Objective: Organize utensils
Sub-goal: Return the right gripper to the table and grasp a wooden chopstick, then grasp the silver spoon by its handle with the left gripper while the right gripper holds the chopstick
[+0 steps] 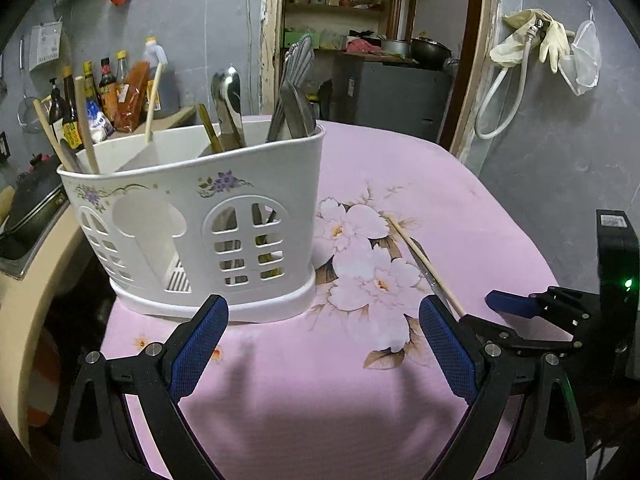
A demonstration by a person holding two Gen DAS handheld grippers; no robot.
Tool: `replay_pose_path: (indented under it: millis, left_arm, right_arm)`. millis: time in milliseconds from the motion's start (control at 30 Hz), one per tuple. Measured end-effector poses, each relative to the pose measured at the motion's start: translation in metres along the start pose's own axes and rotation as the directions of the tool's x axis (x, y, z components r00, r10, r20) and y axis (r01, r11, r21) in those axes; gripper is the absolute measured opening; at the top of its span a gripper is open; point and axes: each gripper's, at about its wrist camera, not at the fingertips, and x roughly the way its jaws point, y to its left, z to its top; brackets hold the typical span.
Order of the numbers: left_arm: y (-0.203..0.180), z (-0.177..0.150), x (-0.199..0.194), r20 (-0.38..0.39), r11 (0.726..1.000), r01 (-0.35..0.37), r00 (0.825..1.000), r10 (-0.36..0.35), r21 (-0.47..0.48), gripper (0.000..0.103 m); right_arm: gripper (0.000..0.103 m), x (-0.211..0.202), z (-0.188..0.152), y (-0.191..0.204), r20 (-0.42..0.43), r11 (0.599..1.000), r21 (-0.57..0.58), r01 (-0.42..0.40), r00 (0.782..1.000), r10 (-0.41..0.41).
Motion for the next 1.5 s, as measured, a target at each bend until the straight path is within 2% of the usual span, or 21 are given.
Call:
replay_pose_path:
  millis: [67, 133, 200, 233, 300, 400, 533, 600, 700, 867, 967, 1067, 1167, 1267, 1500]
  left_arm:
    - [-0.001, 0.002, 0.001, -0.008, 1.0, 0.006, 1.0, -0.006, -0.002, 0.093]
    - [-0.004, 0.003, 0.003, -0.017, 1.0, 0.016, 1.0, -0.016, -0.002, 0.093]
    - [-0.006, 0.004, 0.005, -0.024, 0.999, 0.035, 0.999, -0.035, 0.002, 0.091]
    - [-0.009, 0.005, 0.006, -0.027, 0.999, 0.049, 0.998, -0.049, 0.004, 0.089]
    - [-0.013, 0.008, 0.01, -0.047, 0.996, 0.088, 0.995, -0.087, 0.011, 0.073]
    - [-0.021, 0.011, 0.018, -0.09, 0.989, 0.145, 0.986, -0.142, 0.024, 0.057]
    - [-0.039, 0.014, 0.029, -0.134, 0.973, 0.224, 0.967, -0.216, 0.054, 0.046]
    - [-0.047, 0.016, 0.037, -0.162, 0.963, 0.262, 0.954, -0.251, 0.056, 0.036]
    - [-0.06, 0.018, 0.054, -0.228, 0.95, 0.309, 0.929, -0.291, 0.05, 0.031]
    - [-0.075, 0.018, 0.078, -0.336, 0.949, 0.311, 0.9, -0.276, 0.052, 0.031]
    - [-0.08, 0.02, 0.08, -0.332, 0.954, 0.287, 0.911, -0.245, 0.082, 0.03]
    - [-0.081, 0.02, 0.082, -0.323, 0.966, 0.24, 0.926, -0.197, 0.099, 0.01]
    - [-0.074, 0.021, 0.082, -0.327, 0.971, 0.231, 0.924, -0.2, 0.061, 0.006]
    - [-0.065, 0.018, 0.077, -0.321, 0.977, 0.207, 0.93, -0.181, 0.051, 0.004]
    - [-0.041, 0.003, 0.05, -0.274, 0.992, 0.127, 0.954, -0.12, 0.007, 0.003]
  right_arm:
    - [0.026, 0.0, -0.001, 0.0, 0.003, 0.999, -0.016, 0.04, 0.999, -0.04]
    - [0.01, -0.003, -0.002, -0.006, 0.007, 0.998, -0.005, 0.059, 0.998, -0.059]
    - [0.006, -0.005, -0.004, -0.014, 0.009, 0.998, 0.016, 0.059, 0.998, -0.06]
    - [0.005, -0.005, -0.004, -0.017, 0.01, 0.998, 0.021, 0.06, 0.998, -0.06]
    - [0.004, -0.009, -0.006, -0.023, 0.014, 0.997, 0.032, 0.067, 0.998, -0.067]
    - [0.004, -0.015, -0.01, -0.03, 0.021, 0.995, 0.055, 0.084, 0.996, -0.085]
    - [0.002, -0.023, -0.015, -0.04, 0.026, 0.991, 0.085, 0.104, 0.994, -0.107]
    - [0.002, -0.029, -0.019, -0.045, 0.026, 0.987, 0.098, 0.124, 0.992, -0.127]
    - [0.002, -0.034, -0.025, -0.053, 0.024, 0.984, 0.124, 0.13, 0.991, -0.134]
    - [0.002, -0.041, -0.034, -0.062, 0.026, 0.979, 0.163, 0.122, 0.992, -0.128]
    - [0.002, -0.044, -0.037, -0.065, 0.03, 0.977, 0.178, 0.113, 0.992, -0.12]
    - [0.002, -0.044, -0.038, -0.065, 0.031, 0.977, 0.184, 0.109, 0.993, -0.116]
    - [0.002, -0.043, -0.037, -0.064, 0.028, 0.977, 0.192, 0.095, 0.994, -0.102]
    - [0.003, -0.044, -0.039, -0.063, 0.022, 0.976, 0.205, 0.074, 0.997, -0.08]
    - [0.003, -0.044, -0.041, -0.06, 0.008, 0.978, 0.202, 0.047, 0.999, -0.049]
